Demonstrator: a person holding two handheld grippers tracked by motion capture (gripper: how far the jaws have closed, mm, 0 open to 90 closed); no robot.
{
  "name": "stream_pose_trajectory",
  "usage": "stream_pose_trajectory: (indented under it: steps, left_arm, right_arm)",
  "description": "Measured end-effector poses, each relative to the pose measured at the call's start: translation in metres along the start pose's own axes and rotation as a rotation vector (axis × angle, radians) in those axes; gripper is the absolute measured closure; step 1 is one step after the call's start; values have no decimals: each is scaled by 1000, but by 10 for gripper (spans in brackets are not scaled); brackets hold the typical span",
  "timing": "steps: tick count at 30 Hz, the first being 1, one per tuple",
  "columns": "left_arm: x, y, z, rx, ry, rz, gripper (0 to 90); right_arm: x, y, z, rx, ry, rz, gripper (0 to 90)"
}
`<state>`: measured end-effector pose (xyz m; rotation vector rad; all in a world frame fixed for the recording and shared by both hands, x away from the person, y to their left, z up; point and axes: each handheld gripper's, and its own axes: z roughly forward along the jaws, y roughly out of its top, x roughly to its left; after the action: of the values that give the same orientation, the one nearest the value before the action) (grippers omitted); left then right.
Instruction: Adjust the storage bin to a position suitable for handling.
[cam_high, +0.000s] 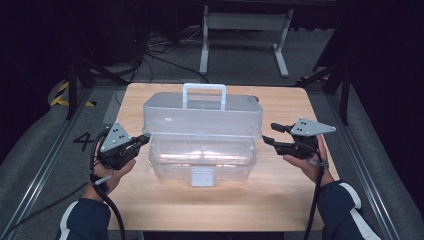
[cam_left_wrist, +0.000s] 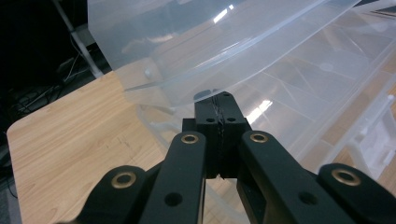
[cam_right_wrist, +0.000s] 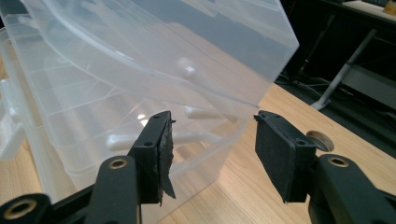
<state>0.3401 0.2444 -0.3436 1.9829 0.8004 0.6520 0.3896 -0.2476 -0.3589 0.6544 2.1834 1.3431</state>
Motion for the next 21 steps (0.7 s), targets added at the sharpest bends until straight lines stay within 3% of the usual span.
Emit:
stream_pose_trajectory:
  steps: [11,21]
  left_arm:
    - [1,2,2,-2,-5,3,900]
    - [-2,-2,2,-8,2,-2,892]
  right_arm:
    - [12,8,9,-53,-27,-32,472]
    - [12,10,8,-84,-39,-44,477]
